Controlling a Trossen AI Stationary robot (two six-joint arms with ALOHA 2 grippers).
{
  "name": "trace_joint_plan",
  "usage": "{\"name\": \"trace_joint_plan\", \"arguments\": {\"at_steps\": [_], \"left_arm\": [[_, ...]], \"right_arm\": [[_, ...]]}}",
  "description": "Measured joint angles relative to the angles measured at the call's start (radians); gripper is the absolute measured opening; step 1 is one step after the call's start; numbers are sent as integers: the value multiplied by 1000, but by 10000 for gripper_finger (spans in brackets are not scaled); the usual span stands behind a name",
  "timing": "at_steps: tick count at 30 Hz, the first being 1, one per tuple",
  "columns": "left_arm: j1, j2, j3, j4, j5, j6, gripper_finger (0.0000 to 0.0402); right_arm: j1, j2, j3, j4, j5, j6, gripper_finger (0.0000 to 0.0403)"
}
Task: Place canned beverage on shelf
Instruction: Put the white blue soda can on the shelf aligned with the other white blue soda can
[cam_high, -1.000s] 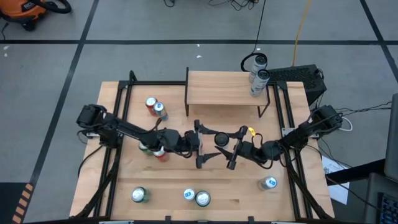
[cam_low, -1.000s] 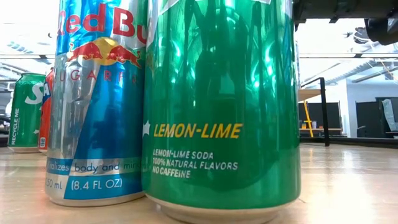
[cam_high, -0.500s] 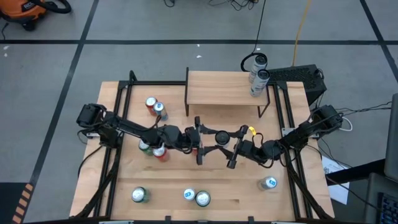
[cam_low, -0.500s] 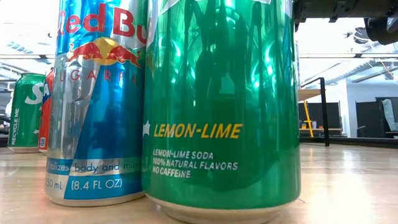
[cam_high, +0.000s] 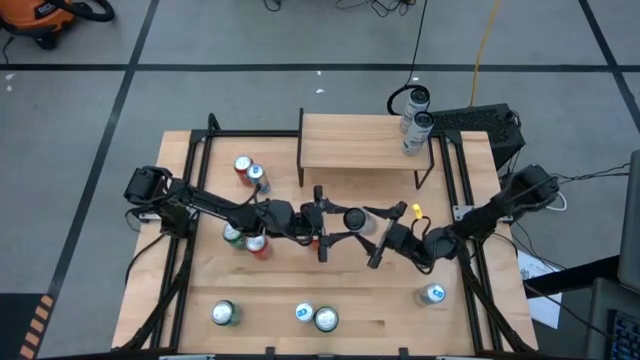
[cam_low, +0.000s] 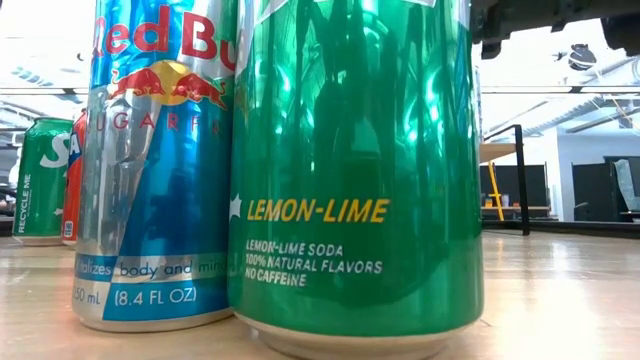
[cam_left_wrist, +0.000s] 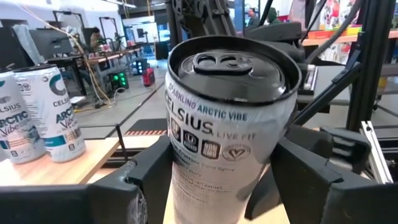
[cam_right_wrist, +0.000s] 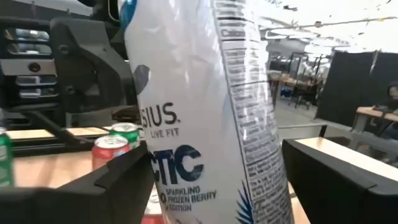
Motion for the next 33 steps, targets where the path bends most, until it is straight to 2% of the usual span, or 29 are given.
{"name": "trace_joint_plan", "arguments": {"at_steps": [7,11,14,21,24,26,30,33], "left_arm": [[3,0,0,-6,4,1,230],[3,0,0,-14,5,5,230],[3,0,0,-46,5,9,230],[3,-4,2,-78,5,8,228],[3,-3,2,-75,5,8,229],[3,-3,2,-75,5,7,229],[2,-3,2,-144,5,1,230],[2,-3,2,-220,5,-42,230]], "right_arm": [[21,-150,1,-298,-10,198,326],[21,-219,1,-487,-82,365,325],[30,-266,1,-581,-121,424,325],[26,-372,1,-572,-138,340,325],[-6,-373,1,-556,-237,343,325],[-14,-370,0,-568,-258,369,325],[-2,-392,0,-620,-181,440,325],[-1,-430,0,-742,-168,556,324]]}}
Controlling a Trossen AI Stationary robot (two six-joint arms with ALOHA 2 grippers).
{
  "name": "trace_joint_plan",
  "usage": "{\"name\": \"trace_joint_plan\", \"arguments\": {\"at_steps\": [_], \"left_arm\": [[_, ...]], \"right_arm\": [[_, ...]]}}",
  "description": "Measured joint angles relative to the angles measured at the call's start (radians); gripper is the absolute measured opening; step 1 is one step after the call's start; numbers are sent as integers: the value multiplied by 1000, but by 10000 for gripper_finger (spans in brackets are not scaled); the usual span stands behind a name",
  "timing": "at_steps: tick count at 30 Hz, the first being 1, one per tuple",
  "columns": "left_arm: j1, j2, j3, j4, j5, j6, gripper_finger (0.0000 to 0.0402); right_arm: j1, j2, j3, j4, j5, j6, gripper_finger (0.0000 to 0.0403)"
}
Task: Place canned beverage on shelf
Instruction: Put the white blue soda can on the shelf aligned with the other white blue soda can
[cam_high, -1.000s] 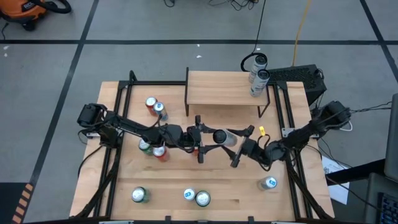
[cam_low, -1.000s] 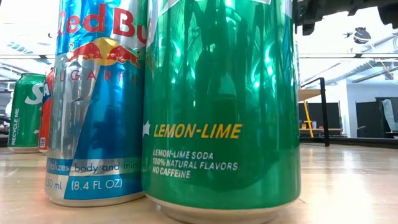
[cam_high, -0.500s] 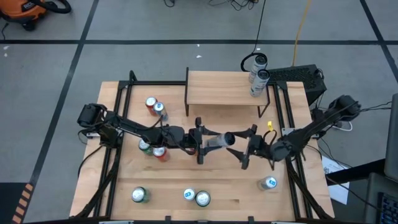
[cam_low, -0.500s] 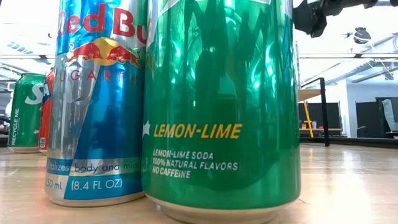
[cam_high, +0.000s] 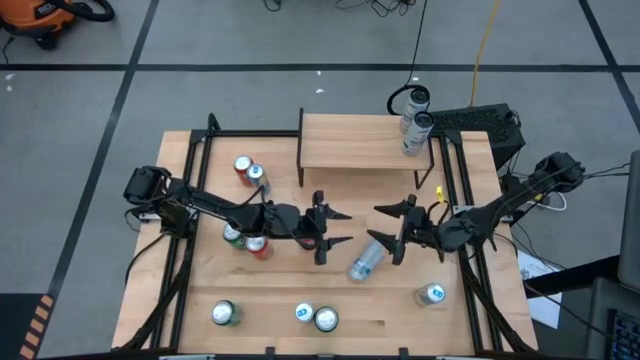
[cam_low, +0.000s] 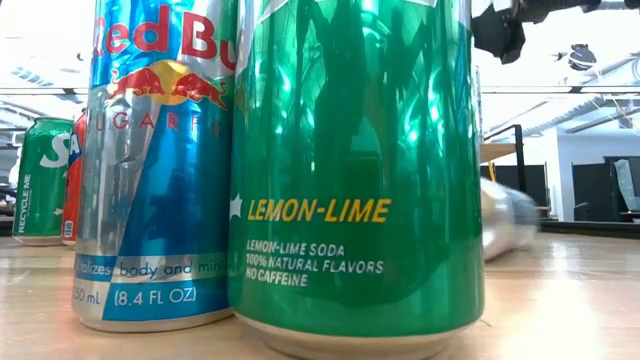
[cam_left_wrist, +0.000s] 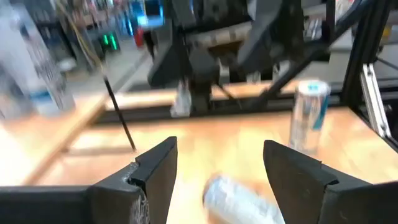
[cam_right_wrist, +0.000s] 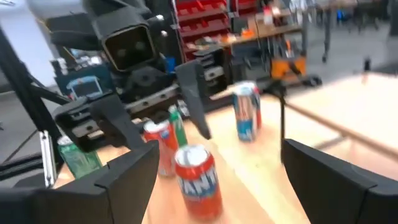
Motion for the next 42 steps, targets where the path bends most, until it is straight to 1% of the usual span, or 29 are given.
{"name": "trace_joint_plan", "arguments": {"at_steps": [2,3,4,5,8,10,12,17,19,21,25,28,32,36,42], "left_arm": [[7,15,0,-26,9,-94,230],[14,31,0,-19,32,-140,230],[19,45,0,-31,51,-165,230],[22,61,-1,-49,62,-181,230],[20,100,-2,-59,63,-191,230],[18,107,-2,-78,63,-190,230],[19,112,-1,-84,62,-178,230],[17,109,-1,-92,53,-159,231],[16,109,-1,-95,53,-158,231],[17,109,-1,-102,52,-159,231],[17,109,-1,-118,50,-159,231],[16,109,-1,-130,50,-167,231],[16,109,-1,-132,46,-193,231],[16,109,-1,-132,28,-193,231],[11,108,-1,-146,19,-193,231]], "right_arm": [[0,-31,1,-88,-1,76,324],[0,-48,9,-154,-18,108,324],[-1,-63,25,-240,-57,133,324],[-2,-72,49,-343,-120,164,324],[-10,-62,140,-687,-303,272,322],[-12,-19,200,-884,-396,328,316],[-11,38,248,-1031,-468,347,308],[-13,199,339,-1274,-678,388,292],[-13,252,362,-1317,-744,427,290],[-8,292,368,-1331,-777,462,290],[2,334,369,-1336,-778,541,290],[2,337,369,-1354,-797,676,290],[2,300,369,-1402,-847,892,290],[2,277,369,-1437,-917,1001,290],[2,276,369,-1435,-1018,1167,290]]}}
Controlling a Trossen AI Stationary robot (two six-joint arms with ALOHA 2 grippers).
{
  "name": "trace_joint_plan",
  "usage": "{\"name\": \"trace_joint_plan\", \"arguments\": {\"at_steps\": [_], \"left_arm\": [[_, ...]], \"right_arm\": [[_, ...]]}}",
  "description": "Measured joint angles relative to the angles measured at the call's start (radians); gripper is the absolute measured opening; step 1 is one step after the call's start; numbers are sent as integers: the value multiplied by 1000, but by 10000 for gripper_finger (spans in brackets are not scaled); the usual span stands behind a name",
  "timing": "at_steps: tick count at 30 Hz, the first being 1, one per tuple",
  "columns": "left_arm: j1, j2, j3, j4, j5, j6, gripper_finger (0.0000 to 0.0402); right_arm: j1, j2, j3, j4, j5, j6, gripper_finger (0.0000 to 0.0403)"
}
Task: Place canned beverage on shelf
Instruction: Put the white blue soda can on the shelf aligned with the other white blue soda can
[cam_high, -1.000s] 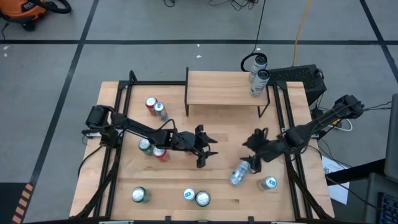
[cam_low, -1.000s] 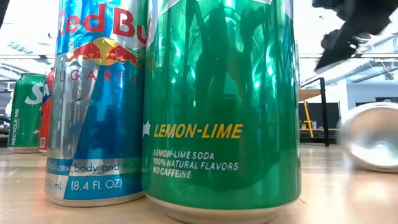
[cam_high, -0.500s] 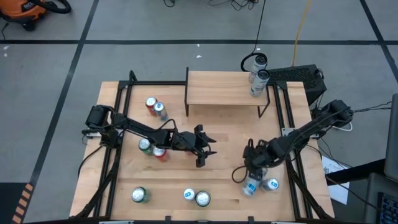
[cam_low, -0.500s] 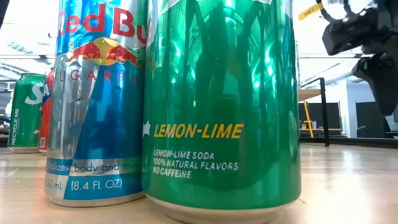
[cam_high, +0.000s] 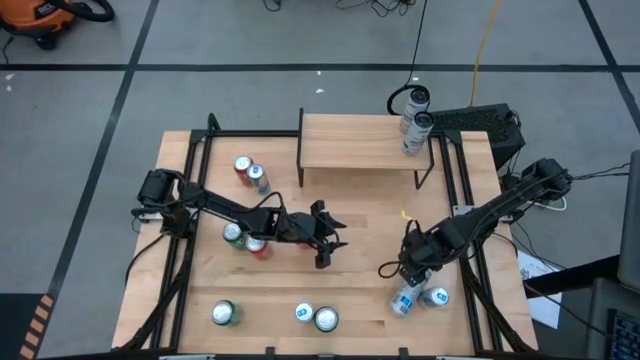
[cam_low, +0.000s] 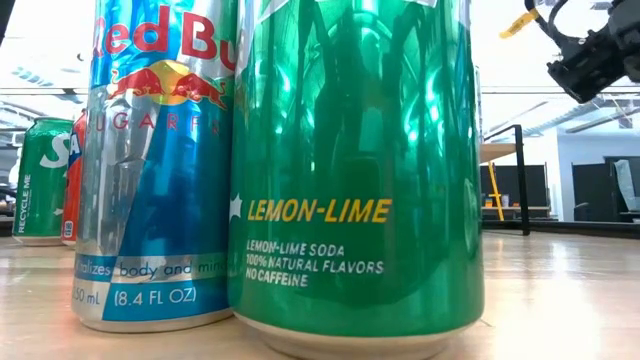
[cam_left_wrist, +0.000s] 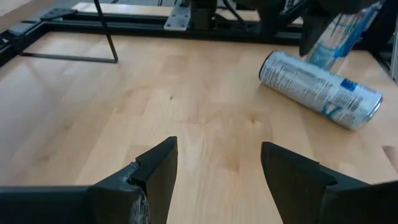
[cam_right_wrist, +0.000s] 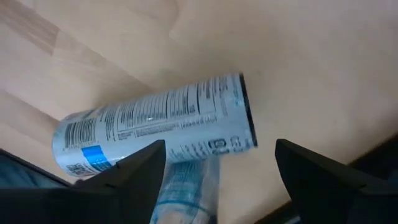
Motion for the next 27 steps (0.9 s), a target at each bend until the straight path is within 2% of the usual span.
{"name": "trace_joint_plan", "arguments": {"at_steps": [4,11,16,19,27], "left_arm": [[-6,0,0,-50,0,1,231],[-24,0,0,-122,-6,0,231],[-48,0,0,-137,-44,1,231],[-60,0,0,-139,-69,8,231],[-64,0,0,-132,-103,7,231]], "right_arm": [[7,0,-2,22,-41,106,290],[34,-2,-104,287,-48,280,290],[58,-3,-173,304,-39,390,290],[51,-1,-190,293,5,386,290],[-23,11,-193,290,114,247,290]]}}
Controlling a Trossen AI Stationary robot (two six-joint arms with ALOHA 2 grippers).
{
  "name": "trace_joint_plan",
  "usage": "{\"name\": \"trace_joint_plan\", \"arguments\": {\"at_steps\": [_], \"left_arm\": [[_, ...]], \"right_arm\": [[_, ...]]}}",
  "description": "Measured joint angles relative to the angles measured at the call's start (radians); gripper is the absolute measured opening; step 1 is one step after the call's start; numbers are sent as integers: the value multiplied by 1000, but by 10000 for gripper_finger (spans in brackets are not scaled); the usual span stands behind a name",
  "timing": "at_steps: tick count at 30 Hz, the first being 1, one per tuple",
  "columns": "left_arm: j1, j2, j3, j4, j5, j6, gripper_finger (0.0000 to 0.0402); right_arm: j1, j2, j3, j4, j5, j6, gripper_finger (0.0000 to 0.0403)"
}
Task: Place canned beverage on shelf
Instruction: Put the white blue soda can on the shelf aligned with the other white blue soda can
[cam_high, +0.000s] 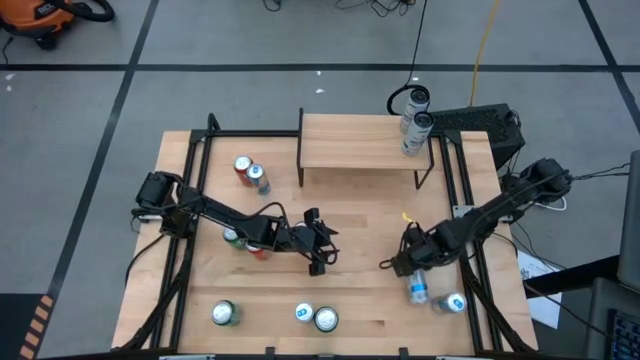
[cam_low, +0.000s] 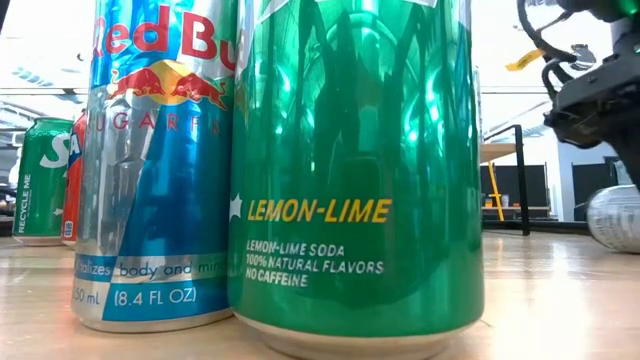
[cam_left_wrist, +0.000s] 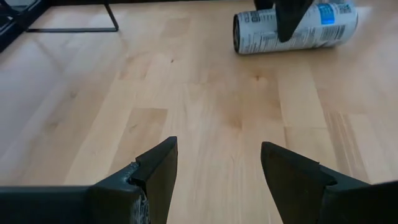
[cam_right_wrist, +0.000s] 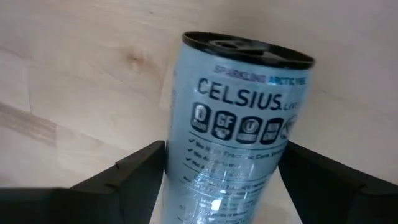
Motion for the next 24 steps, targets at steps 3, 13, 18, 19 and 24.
{"name": "trace_joint_plan", "arguments": {"at_steps": [3,13,18,19,24], "left_arm": [[0,0,0,2,-3,0,231],[0,-14,0,-4,-55,2,231],[0,-55,0,-14,-72,2,231],[0,-64,0,-14,-75,2,231],[0,-75,0,55,-82,0,231]], "right_arm": [[-27,29,0,6,0,-57,290],[-44,150,2,55,60,-211,262],[-10,79,19,112,353,-286,236],[2,51,23,140,438,-327,236],[72,-37,25,342,834,-590,244]]}}
